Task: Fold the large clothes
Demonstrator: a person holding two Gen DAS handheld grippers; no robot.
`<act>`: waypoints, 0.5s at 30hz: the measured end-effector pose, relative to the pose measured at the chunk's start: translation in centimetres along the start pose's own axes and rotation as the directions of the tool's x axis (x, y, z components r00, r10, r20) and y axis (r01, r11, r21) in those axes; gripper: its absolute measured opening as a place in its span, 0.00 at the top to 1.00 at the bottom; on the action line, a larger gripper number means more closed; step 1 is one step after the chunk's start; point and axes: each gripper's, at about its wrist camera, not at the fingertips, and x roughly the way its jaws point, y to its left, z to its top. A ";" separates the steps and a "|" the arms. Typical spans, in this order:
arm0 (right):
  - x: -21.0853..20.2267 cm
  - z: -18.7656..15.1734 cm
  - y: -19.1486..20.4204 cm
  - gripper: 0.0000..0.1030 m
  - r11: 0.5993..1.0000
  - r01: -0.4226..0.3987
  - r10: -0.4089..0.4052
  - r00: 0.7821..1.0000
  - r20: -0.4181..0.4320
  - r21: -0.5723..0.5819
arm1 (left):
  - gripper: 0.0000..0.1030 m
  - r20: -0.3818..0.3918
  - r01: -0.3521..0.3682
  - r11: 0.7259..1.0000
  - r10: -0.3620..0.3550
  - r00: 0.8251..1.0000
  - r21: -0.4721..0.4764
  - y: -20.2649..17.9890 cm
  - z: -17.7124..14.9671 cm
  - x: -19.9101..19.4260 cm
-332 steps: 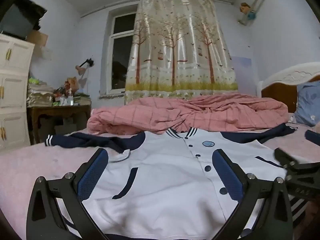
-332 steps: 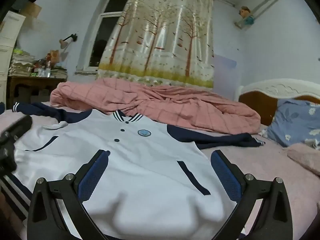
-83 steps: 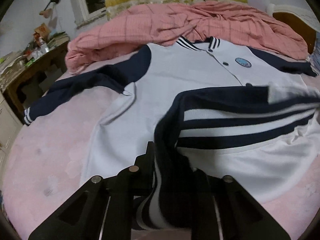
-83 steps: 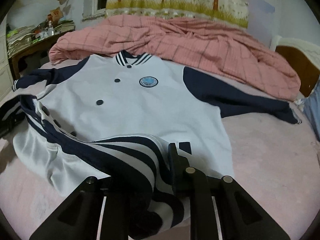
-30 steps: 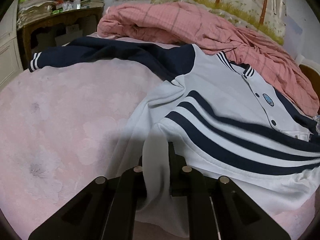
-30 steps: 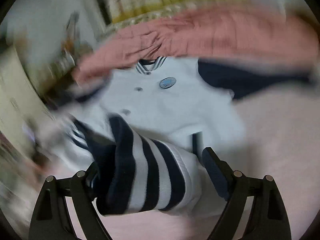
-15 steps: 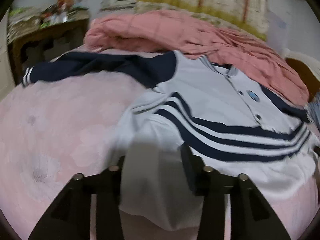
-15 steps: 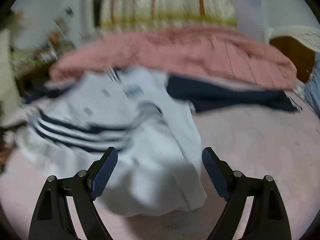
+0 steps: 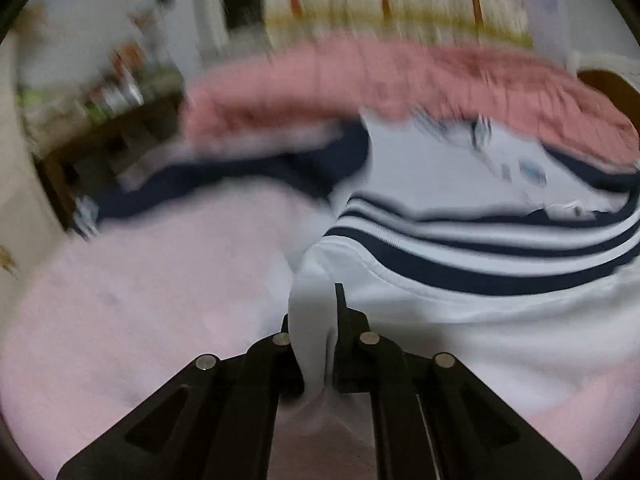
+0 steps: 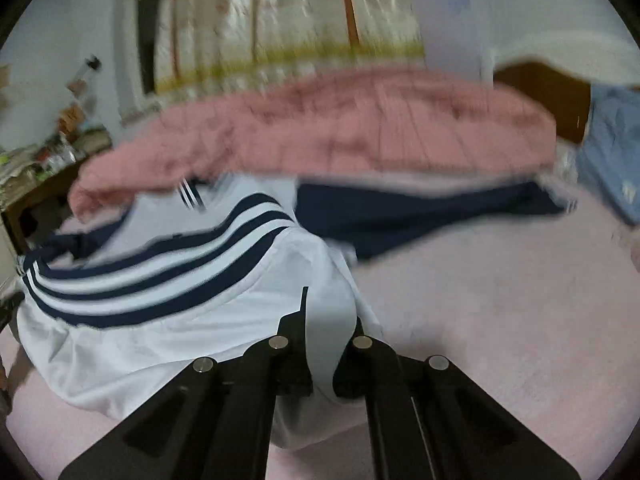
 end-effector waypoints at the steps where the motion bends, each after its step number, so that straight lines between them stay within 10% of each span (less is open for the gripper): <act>1: 1.6 -0.7 -0.2 0.97 1.000 0.009 -0.009 0.998 -0.058 -0.012 | 0.93 -0.050 0.030 0.999 -0.031 0.998 -0.011 0.2 -0.1 1.1; 4: 5.0 -2.0 -0.9 0.95 1.000 0.008 -0.007 0.984 -0.176 0.006 | 0.77 -0.072 0.051 0.997 -0.055 0.996 -0.057 1.1 -0.1 1.4; 6: 4.4 -1.8 -1.4 0.79 0.999 -0.004 0.009 0.991 -0.136 0.034 | 0.63 -0.058 0.025 0.998 -0.028 0.998 -0.063 1.2 -0.3 0.9; 8: 3.0 -2.0 -2.1 0.41 0.997 0.052 -0.048 0.996 -0.069 0.057 | 0.48 -0.018 -0.007 0.998 0.006 1.000 -0.068 1.2 -0.4 -0.2; 15: -3.8 -3.5 -1.1 0.20 0.999 -0.033 0.031 0.991 0.127 0.013 | 0.17 0.268 0.025 1.000 -0.023 0.963 -0.004 -1.5 -0.5 -8.5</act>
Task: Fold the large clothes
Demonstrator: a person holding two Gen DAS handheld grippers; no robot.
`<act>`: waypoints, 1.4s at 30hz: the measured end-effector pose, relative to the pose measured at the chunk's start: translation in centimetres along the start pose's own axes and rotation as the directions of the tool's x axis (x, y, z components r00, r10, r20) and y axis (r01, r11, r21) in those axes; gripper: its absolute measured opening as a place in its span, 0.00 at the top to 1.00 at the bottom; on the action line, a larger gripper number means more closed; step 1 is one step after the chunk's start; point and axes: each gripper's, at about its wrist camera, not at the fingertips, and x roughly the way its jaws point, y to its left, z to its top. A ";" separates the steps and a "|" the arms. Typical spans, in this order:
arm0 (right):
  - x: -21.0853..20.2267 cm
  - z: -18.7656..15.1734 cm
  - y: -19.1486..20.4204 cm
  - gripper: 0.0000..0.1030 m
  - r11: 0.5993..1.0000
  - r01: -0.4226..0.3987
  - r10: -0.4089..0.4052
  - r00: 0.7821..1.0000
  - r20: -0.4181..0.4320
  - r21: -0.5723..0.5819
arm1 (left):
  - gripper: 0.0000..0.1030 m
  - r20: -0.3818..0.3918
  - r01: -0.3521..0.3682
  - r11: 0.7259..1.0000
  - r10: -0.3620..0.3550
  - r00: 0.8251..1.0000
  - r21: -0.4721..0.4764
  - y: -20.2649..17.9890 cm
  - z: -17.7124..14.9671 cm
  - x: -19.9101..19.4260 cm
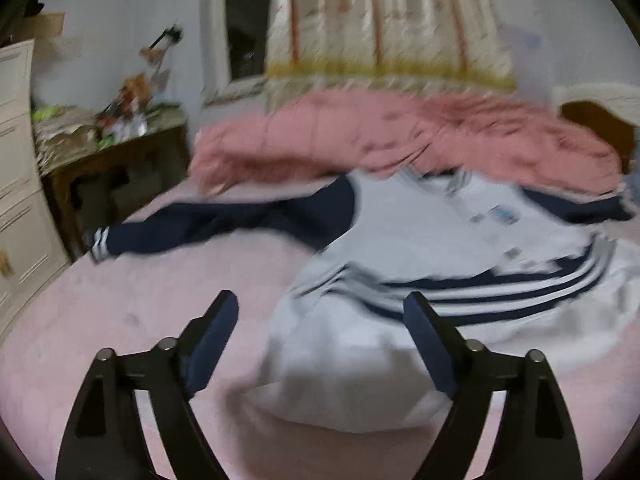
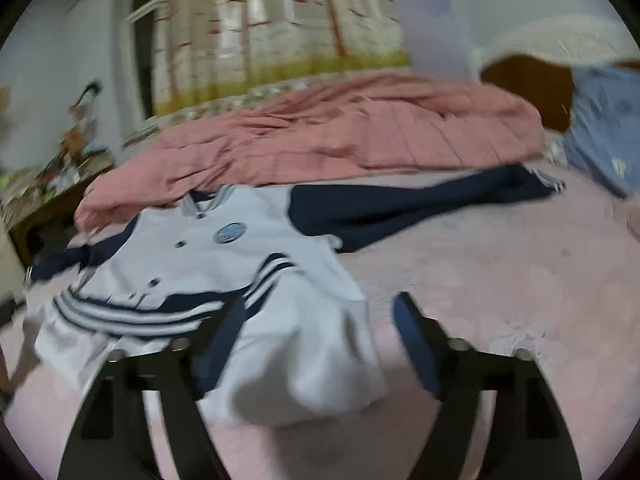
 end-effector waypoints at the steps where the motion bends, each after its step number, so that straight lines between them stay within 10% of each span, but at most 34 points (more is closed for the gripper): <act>1: -0.6 -0.3 0.9 0.19 0.999 -0.007 0.007 1.000 -0.002 -0.033 | 0.15 -0.005 0.035 0.999 -0.035 0.999 0.004 -0.8 0.2 -0.5; 7: 0.2 -2.5 4.4 0.17 0.999 -0.024 0.019 0.979 -0.205 -0.023 | 0.12 -0.190 0.128 0.987 -0.144 0.971 -0.094 -3.8 -2.5 0.3; 12: 0.3 -4.8 2.7 0.16 0.982 -0.095 0.141 0.943 -0.301 0.162 | 0.11 -0.305 0.176 0.913 -0.297 0.905 -0.367 -2.2 -5.6 1.9; 19: 2.2 -5.3 -0.9 0.16 0.942 0.012 0.083 0.960 -0.269 0.334 | 0.04 -0.245 0.054 0.817 -0.234 0.941 -0.573 2.3 -5.7 4.0; 22: 4.0 -4.6 -1.7 0.08 0.931 -0.002 0.104 0.960 -0.259 0.366 | 0.01 -0.274 0.041 0.831 -0.229 0.934 -0.555 3.3 -5.1 6.7; 24: 4.9 -4.3 -1.7 0.15 0.934 0.033 0.068 0.961 -0.267 0.357 | 0.23 -0.281 0.001 0.857 -0.169 0.945 -0.515 2.6 -4.6 6.8; 25: 5.1 -4.1 -1.6 0.42 0.935 0.057 0.044 0.961 -0.274 0.350 | 0.83 -0.282 -0.029 0.874 -0.125 0.951 -0.485 2.3 -4.7 6.4; 26: 5.2 -4.0 -1.7 0.80 0.933 0.076 0.024 0.962 -0.273 0.352 | 0.95 -0.289 -0.036 0.883 -0.114 0.950 -0.468 2.1 -4.7 6.2; 31: 2.4 -3.9 -1.9 0.91 0.930 0.003 0.074 0.978 -0.194 0.367 | 0.95 -0.230 -0.015 0.851 -0.125 0.965 -0.526 4.2 -5.4 2.7; 42: -9.4 -7.8 -1.4 0.92 0.956 -0.013 0.055 0.989 -0.137 0.293 | 0.94 -0.201 0.021 0.894 -0.123 0.972 -0.448 4.1 -10.0 -6.5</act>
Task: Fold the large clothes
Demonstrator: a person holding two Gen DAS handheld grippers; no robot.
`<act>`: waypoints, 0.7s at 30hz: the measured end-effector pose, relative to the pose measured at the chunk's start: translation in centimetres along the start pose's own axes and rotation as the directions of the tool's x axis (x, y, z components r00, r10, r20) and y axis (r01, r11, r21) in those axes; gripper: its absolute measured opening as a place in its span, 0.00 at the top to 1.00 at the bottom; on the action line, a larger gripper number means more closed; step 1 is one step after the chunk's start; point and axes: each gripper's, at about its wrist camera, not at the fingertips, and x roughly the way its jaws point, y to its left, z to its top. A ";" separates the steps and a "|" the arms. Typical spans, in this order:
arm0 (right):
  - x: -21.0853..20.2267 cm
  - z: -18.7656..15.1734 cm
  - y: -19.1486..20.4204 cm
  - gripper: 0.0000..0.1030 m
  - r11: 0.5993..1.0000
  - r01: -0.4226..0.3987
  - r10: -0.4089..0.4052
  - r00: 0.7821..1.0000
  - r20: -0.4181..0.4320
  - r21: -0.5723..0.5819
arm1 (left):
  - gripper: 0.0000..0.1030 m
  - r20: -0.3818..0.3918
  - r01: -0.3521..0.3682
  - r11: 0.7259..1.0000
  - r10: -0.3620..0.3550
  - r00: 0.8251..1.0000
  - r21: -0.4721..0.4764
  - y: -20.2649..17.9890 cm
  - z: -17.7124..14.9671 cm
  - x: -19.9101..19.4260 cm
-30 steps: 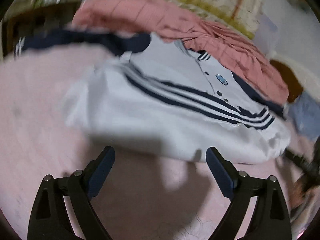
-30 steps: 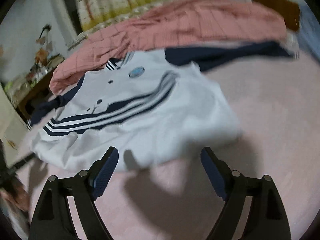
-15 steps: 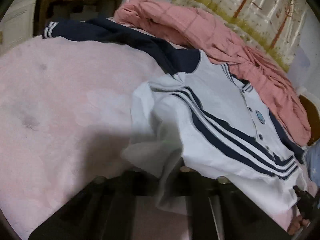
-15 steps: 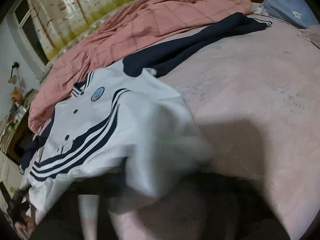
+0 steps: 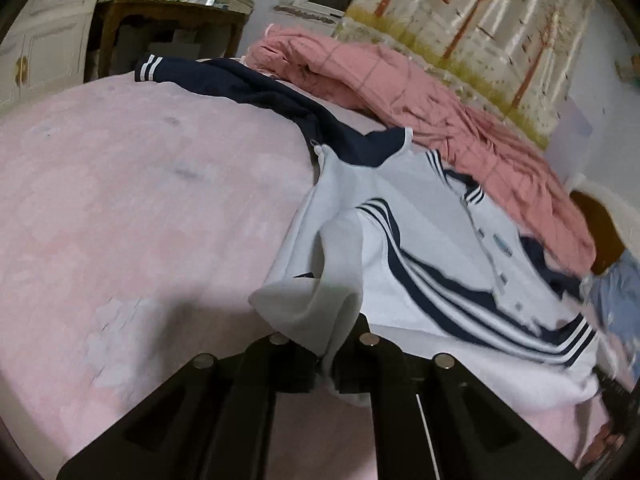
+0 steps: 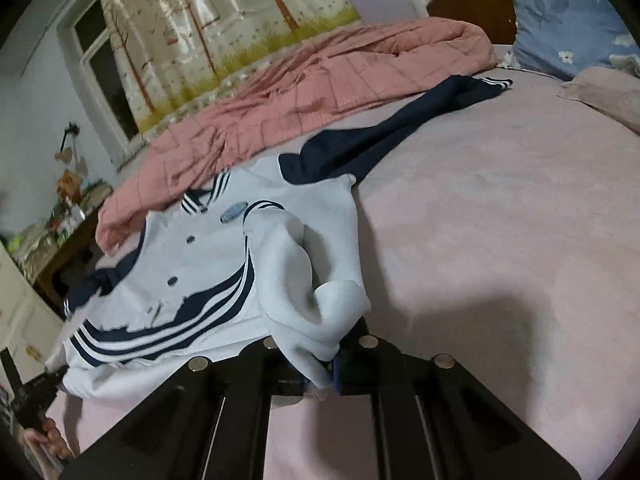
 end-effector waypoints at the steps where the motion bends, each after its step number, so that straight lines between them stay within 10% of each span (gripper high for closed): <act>1: -0.1 -0.1 0.0 0.92 1.000 0.005 -0.005 1.000 -0.014 -0.007 | 0.90 0.006 -0.011 1.000 0.011 1.000 0.026 -0.2 -0.2 0.2; 6: 0.8 -0.3 0.7 0.80 0.990 0.111 -0.114 0.993 -0.026 -0.092 | 0.64 0.034 -0.062 0.997 0.061 0.998 0.047 -0.1 -0.3 0.6; 14: -2.8 0.2 2.7 0.31 0.958 0.217 -0.195 0.972 0.128 -0.186 | 0.31 0.218 -0.132 0.966 0.083 0.972 0.221 -2.4 0.8 -3.9; 21: -7.1 2.4 5.3 0.09 0.951 0.176 -0.124 0.970 0.207 -0.255 | 0.07 0.353 -0.071 0.947 -0.048 0.934 0.314 -6.6 3.8 -9.0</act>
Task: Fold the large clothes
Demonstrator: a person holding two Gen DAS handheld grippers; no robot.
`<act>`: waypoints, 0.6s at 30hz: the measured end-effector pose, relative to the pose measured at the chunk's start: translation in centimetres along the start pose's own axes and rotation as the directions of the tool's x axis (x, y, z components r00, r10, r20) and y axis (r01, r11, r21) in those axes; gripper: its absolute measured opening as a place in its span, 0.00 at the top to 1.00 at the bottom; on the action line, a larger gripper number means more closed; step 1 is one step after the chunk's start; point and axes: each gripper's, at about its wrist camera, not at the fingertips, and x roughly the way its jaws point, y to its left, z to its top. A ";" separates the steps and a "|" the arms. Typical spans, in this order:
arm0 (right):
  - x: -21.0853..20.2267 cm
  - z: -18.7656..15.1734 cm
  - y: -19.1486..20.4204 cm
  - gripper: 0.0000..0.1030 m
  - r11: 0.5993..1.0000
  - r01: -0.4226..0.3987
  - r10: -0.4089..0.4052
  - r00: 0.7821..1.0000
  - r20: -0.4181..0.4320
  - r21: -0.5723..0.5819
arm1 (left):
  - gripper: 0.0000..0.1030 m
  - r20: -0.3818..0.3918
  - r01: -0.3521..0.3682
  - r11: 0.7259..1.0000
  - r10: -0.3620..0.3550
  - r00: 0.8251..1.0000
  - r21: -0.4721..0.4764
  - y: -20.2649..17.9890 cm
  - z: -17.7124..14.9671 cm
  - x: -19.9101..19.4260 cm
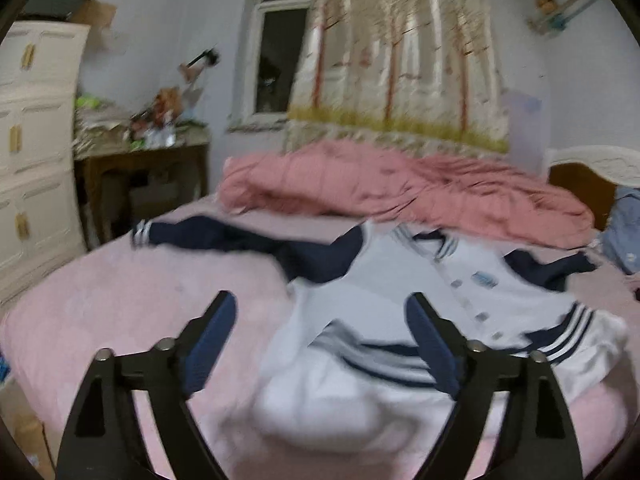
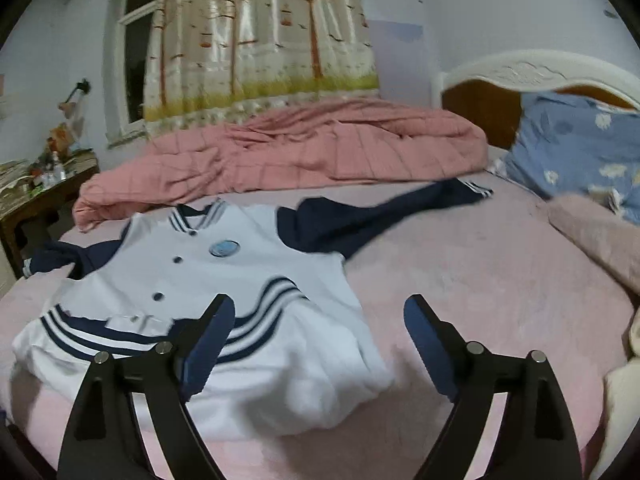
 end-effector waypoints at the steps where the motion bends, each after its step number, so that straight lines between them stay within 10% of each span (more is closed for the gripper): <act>1: -0.2 0.6 -0.1 0.00 1.000 -0.011 0.011 1.000 -0.001 -0.001 | 0.00 0.011 0.016 1.000 -0.016 1.000 0.007 -0.6 0.8 0.0; 11: 0.5 4.7 -3.0 0.00 0.995 0.076 -0.071 0.995 0.077 -0.061 | 0.00 0.231 0.097 0.992 -0.113 0.966 0.078 -11.2 7.4 1.0; 18: 5.1 12.4 -13.6 0.00 0.987 0.113 -0.120 0.991 0.055 0.117 | 0.00 0.243 0.197 0.979 -0.203 0.949 0.048 -20.5 12.5 8.1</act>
